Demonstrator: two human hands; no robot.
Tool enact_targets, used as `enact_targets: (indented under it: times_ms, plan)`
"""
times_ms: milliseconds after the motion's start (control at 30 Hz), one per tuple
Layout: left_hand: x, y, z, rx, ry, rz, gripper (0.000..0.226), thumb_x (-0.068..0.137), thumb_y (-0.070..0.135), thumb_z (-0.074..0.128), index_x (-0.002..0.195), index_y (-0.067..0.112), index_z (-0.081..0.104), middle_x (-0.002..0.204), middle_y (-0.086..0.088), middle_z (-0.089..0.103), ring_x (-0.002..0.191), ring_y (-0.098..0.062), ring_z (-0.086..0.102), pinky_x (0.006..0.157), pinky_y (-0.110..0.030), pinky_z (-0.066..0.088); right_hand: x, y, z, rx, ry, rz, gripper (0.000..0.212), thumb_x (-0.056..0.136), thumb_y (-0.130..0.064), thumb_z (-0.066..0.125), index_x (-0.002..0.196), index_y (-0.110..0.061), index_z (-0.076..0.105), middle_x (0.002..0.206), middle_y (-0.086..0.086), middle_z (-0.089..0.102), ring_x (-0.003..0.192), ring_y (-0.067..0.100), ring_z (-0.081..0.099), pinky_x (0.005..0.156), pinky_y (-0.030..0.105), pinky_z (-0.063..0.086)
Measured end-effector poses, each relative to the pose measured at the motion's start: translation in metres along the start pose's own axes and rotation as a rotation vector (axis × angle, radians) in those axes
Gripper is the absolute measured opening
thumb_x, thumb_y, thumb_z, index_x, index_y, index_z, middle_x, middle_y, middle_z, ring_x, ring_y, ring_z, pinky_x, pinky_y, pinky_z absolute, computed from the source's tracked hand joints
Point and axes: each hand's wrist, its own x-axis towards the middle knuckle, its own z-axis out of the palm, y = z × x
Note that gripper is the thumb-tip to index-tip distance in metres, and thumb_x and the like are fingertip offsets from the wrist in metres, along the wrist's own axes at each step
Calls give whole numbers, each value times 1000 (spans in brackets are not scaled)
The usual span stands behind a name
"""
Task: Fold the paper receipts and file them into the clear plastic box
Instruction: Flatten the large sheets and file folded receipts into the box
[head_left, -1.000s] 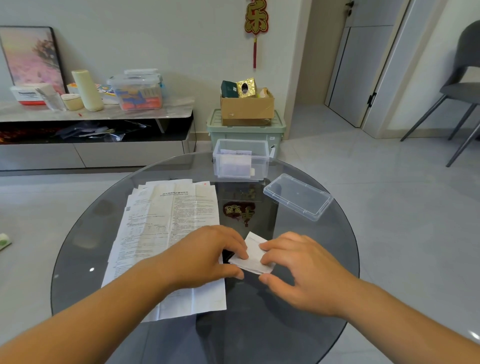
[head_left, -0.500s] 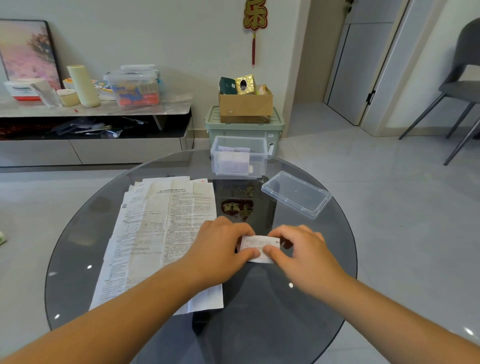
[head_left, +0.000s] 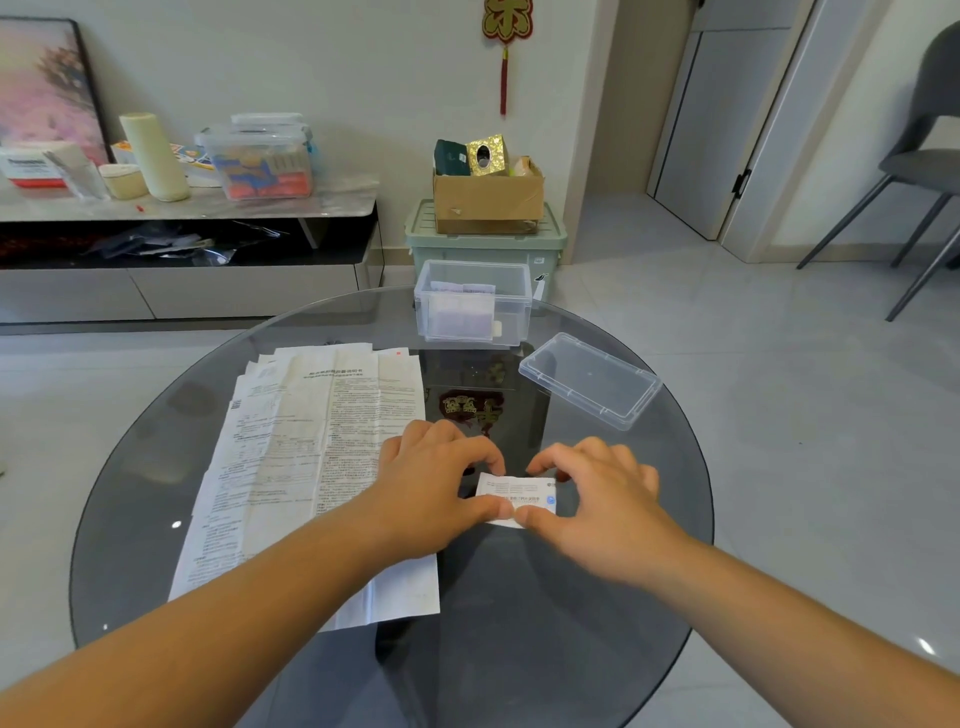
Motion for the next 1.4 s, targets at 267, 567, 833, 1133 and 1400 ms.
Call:
enact_targets:
  times_ms: [267, 567, 833, 1133, 1400]
  plan:
    - [0, -3, 0, 21, 6, 22, 31, 83, 63, 65, 107, 50, 52, 114, 21, 39, 119, -8, 30, 108, -36, 24, -1, 0, 3, 45, 32, 22, 14, 93, -51, 57, 104, -45, 53, 107, -19, 43, 112, 11, 34, 87, 32, 18]
    - [-3, -6, 1, 92, 19, 57, 39, 84, 68, 59, 115, 45, 57, 118, 20, 41, 118, -6, 31, 108, -34, 22, -2, -3, 4, 44, 16, 30, 23, 87, -53, 65, 106, -45, 55, 111, -18, 42, 114, 10, 32, 89, 32, 19]
    - [-5, -7, -1, 96, 4, 67, 43, 80, 70, 59, 116, 45, 58, 118, 21, 41, 118, -6, 32, 107, -34, 23, -4, -3, -2, -6, -61, 22, 37, 83, -61, 67, 114, -46, 55, 116, -17, 41, 118, 11, 31, 89, 32, 19]
    - [-1, 0, -11, 54, -69, 7, 39, 78, 61, 72, 111, 45, 59, 117, 19, 41, 122, -10, 33, 108, -38, 25, 5, 3, -18, -61, -183, 115, 40, 77, -57, 75, 110, -44, 56, 113, -12, 50, 116, 17, 41, 87, 36, 23]
    - [-8, -1, -19, 57, -117, -9, 44, 83, 56, 70, 125, 48, 61, 120, 19, 45, 120, -9, 32, 109, -39, 24, 6, 4, -28, -52, -262, 78, 34, 80, -50, 77, 104, -47, 54, 117, -13, 49, 117, 17, 40, 93, 36, 25]
